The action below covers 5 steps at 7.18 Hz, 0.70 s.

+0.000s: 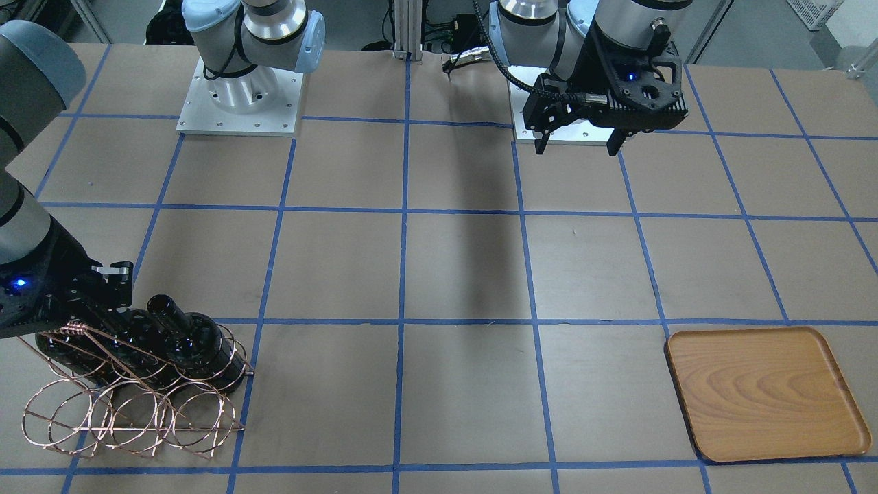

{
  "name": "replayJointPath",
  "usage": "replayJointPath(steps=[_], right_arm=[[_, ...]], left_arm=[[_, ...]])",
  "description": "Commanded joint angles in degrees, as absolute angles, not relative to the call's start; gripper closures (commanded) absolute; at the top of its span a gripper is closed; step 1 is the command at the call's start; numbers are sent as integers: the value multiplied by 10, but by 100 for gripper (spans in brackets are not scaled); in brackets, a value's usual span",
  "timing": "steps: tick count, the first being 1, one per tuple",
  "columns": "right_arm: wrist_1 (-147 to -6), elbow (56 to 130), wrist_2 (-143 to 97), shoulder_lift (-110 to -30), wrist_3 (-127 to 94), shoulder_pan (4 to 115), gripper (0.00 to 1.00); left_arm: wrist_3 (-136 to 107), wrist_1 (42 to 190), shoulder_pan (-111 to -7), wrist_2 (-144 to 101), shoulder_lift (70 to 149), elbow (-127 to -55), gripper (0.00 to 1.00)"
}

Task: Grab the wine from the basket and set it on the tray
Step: 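Close the right gripper on the neck of the nearest dark bottle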

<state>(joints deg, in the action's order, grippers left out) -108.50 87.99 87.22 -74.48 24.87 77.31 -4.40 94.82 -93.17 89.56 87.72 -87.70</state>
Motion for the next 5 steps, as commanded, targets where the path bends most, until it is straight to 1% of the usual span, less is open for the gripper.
replayJointPath(steps=[1, 3, 4, 5], right_arm=[[-1042, 841, 872, -741, 249, 773, 100], [-1020, 831, 880, -746, 250, 773, 100], [-982, 812, 882, -749, 250, 773, 100], [-931, 778, 887, -749, 250, 773, 100]], left_arm=[[-44, 948, -932, 896, 876, -880, 0], [-44, 948, -932, 896, 875, -880, 0], [-44, 948, -932, 896, 875, -880, 0], [-44, 948, -932, 896, 875, -880, 0]])
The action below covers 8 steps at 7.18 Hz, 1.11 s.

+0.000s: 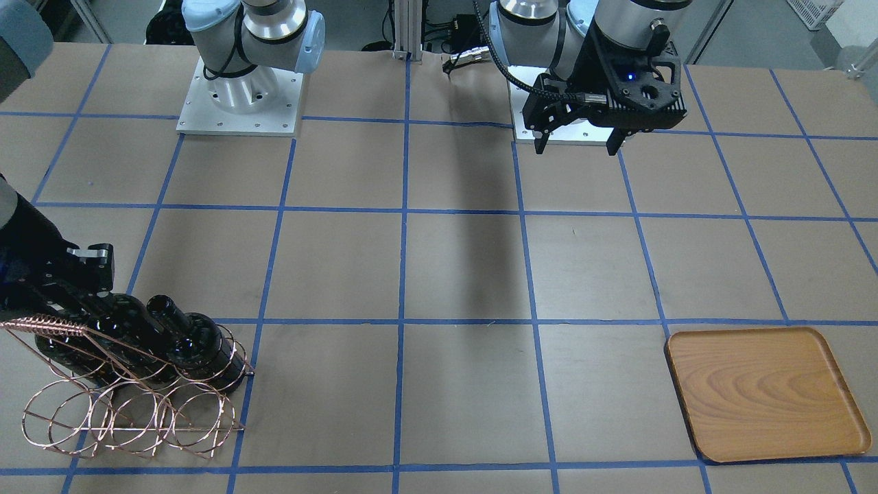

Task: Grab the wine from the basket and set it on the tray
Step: 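Lift the dark bottle out of the rack with the right gripper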

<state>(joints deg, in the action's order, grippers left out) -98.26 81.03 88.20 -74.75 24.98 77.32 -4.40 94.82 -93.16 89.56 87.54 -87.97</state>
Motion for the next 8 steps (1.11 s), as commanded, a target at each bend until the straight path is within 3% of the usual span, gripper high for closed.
replayJointPath(steps=[1, 8], right_arm=[[-895, 756, 895, -751, 250, 774, 100], [-770, 754, 909, -816, 225, 787, 100]], left_arm=[[-44, 948, -932, 896, 875, -880, 0], [-44, 948, -932, 896, 875, -880, 0]])
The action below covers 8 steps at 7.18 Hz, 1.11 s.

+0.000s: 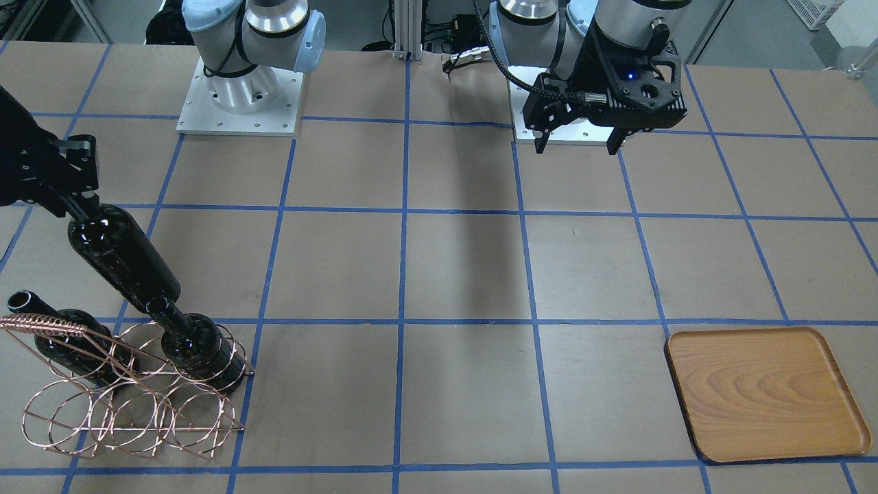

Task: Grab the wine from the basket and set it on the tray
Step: 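Lift the dark bottle out of the rack with the right gripper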

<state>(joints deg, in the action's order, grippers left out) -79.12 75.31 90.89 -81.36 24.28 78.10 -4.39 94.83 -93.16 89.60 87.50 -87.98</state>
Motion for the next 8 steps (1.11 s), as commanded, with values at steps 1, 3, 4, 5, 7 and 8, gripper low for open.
replayJointPath(steps=[1, 3, 4, 5, 7, 8], right_arm=[[-751, 754, 907, -816, 198, 808, 100], [-751, 758, 902, -810, 87, 877, 100], [-755, 759, 891, -803, 42, 906, 100], [-771, 760, 886, -796, -9, 936, 100], [-827, 772, 869, -770, -131, 1024, 100], [-854, 780, 850, -763, -179, 1049, 100]], left_arm=[[-44, 948, -932, 896, 875, -880, 0], [-44, 948, -931, 897, 874, -880, 0], [-43, 948, -930, 897, 873, -880, 0], [-31, 949, -928, 898, 870, -880, 0], [11, 953, -907, 910, 861, -880, 0], [42, 962, -882, 914, 855, -880, 0]])
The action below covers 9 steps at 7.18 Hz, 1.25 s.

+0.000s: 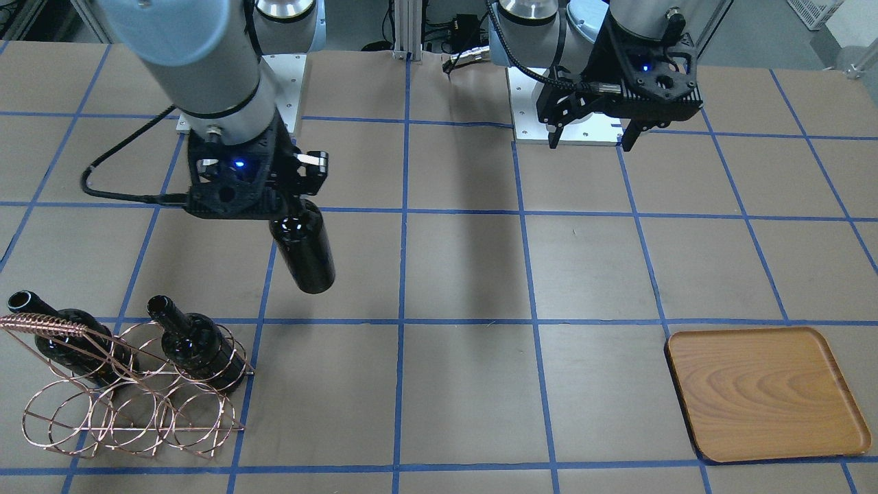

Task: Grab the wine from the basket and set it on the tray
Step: 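Carry the bottle toward the table center and stand it upright with the right gripper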

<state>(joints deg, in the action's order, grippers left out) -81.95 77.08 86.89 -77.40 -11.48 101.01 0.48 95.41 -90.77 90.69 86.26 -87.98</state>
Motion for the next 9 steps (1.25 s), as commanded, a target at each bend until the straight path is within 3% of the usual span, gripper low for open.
replayJointPath(steps=[1, 6, 9], right_arm=[[-900, 805, 847, -758, -226, 1085, 100], [-990, 832, 829, -719, -388, 1197, 100], [-1017, 831, 807, -702, -421, 1215, 100]], left_arm=[[58, 963, -867, 914, 852, -880, 0], [171, 959, -760, 911, 842, -881, 0], [171, 962, -757, 909, 838, -886, 0]])
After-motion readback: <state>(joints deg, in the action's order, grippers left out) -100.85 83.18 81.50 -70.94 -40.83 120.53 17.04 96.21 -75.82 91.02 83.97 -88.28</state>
